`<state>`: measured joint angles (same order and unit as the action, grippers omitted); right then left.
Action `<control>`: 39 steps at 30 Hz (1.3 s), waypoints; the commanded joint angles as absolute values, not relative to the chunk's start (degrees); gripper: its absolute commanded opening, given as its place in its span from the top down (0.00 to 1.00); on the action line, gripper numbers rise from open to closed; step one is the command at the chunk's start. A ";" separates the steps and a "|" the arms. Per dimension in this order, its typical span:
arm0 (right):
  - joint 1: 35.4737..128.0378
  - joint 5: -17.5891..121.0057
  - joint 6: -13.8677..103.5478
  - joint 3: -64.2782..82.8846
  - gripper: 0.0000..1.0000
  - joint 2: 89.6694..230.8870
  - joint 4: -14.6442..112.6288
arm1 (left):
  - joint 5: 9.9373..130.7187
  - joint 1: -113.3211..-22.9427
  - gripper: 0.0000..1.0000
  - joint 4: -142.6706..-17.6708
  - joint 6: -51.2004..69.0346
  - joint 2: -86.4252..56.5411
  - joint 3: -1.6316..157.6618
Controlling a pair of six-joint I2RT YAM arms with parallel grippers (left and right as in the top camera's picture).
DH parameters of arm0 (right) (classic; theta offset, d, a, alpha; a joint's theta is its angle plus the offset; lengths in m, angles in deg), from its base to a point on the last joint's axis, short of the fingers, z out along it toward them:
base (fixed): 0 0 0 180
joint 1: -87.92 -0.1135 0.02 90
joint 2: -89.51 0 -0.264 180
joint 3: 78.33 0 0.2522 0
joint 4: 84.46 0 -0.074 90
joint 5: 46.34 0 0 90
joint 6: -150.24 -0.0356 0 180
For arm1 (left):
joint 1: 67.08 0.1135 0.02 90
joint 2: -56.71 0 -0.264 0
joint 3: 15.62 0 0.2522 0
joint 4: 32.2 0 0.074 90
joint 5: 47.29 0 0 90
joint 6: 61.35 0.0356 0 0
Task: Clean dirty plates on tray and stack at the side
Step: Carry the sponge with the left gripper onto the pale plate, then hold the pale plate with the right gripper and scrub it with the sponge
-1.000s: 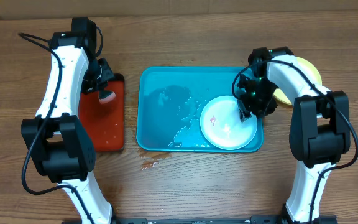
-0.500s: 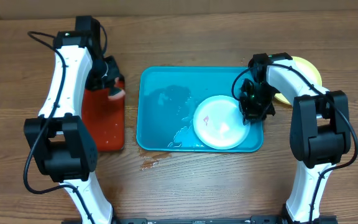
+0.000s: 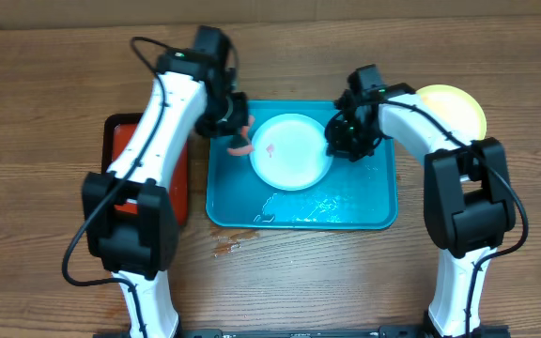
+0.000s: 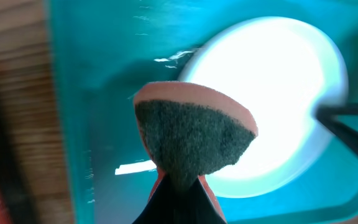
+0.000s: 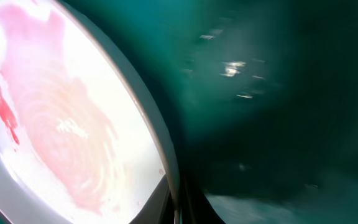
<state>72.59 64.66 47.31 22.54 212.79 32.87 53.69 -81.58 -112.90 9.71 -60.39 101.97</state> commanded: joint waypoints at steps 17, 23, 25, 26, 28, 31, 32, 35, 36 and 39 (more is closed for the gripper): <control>69.22 59.57 41.54 21.69 0.96 213.31 35.34 | 53.39 -91.49 0.96 -103.13 6.33 -73.68 101.36; 69.22 58.63 41.52 21.69 0.96 213.31 35.91 | 36.41 -91.38 0.96 -104.49 4.03 -76.66 101.36; 69.22 58.12 41.52 21.66 0.96 213.31 35.93 | 28.43 -91.38 0.96 -105.54 2.02 -76.66 101.38; 69.22 57.99 41.52 21.66 0.96 213.31 35.98 | 24.78 -91.38 0.96 -105.93 1.17 -76.55 101.42; 69.22 57.75 41.52 21.66 0.96 213.31 36.15 | 18.33 -91.33 0.96 -106.24 0.71 -76.31 101.45; 69.22 57.62 41.52 21.62 0.96 213.31 36.26 | 13.08 -91.31 0.96 -107.02 0.71 -75.80 102.01; 69.22 57.62 41.54 21.62 0.96 213.31 36.26 | 12.17 -91.27 0.96 -107.17 0.73 -75.43 102.25; 69.22 57.60 41.54 21.62 0.96 213.31 36.35 | 11.23 -90.83 0.96 -107.20 0.71 -73.46 103.59; 69.22 57.60 41.54 21.62 0.96 213.31 36.33 | 11.71 -90.79 0.96 -107.26 0.73 -72.94 104.00; 69.22 57.62 41.54 21.62 0.96 213.31 36.33 | 18.85 -90.72 0.96 -106.91 1.28 -70.75 105.16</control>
<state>68.32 62.14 41.76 22.45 212.79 37.13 20.19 -92.27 -107.07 1.96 -74.23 102.78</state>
